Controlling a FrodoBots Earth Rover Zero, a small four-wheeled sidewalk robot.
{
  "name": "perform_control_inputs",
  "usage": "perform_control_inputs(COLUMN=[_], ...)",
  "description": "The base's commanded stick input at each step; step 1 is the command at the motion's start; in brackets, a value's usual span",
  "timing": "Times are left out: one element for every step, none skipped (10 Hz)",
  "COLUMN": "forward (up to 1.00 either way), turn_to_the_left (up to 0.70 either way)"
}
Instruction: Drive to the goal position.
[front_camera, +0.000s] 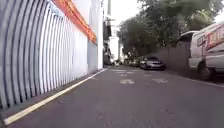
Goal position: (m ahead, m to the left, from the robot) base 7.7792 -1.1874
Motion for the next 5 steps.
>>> perform_control_inputs(forward=[0.7, 0.7, 0.7, 0.7, 0.7], turn_to_the_left=[0.0, 0.0, 0.0, 0.0, 0.0])
